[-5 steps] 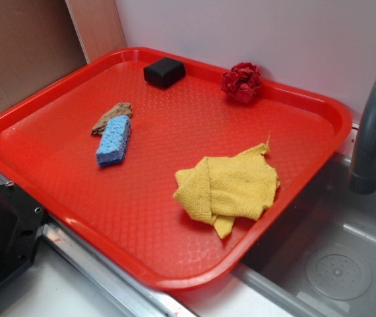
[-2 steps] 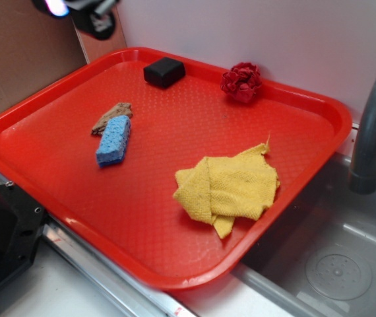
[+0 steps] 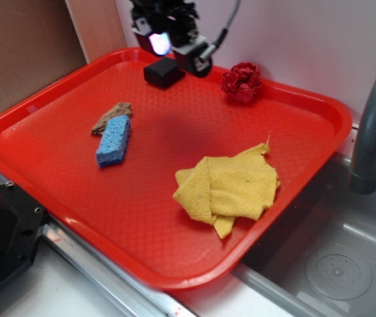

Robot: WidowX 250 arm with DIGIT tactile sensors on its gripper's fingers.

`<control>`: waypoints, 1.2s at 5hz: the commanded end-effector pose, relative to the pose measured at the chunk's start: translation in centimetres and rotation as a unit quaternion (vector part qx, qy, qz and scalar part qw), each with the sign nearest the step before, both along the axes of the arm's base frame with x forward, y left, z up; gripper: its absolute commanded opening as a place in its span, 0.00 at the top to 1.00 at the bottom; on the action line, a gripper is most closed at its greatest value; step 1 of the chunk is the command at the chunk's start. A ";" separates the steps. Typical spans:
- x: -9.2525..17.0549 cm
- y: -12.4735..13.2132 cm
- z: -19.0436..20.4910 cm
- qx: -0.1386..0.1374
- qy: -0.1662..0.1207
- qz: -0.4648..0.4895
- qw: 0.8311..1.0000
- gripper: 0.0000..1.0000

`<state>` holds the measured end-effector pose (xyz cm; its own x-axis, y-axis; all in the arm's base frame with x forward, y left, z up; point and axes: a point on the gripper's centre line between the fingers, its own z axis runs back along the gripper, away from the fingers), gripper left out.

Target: Grab the red paper.

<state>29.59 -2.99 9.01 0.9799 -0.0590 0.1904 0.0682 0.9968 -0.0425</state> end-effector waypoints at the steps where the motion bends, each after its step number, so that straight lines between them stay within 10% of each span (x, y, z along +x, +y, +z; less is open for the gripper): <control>1: 6.8 1.5 -1.5 0.023 -0.048 0.013 0.998 0.00; 3: 8.8 1.5 -3.6 -0.019 -0.053 0.012 0.998 0.00; 4: 8.0 0.8 -3.9 -0.037 -0.043 0.018 0.998 1.00; 6: 2.8 0.6 1.5 0.001 -0.018 0.027 0.999 1.00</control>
<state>31.72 -1.89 8.80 0.9844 0.0148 0.1753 -0.0075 0.9991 -0.0426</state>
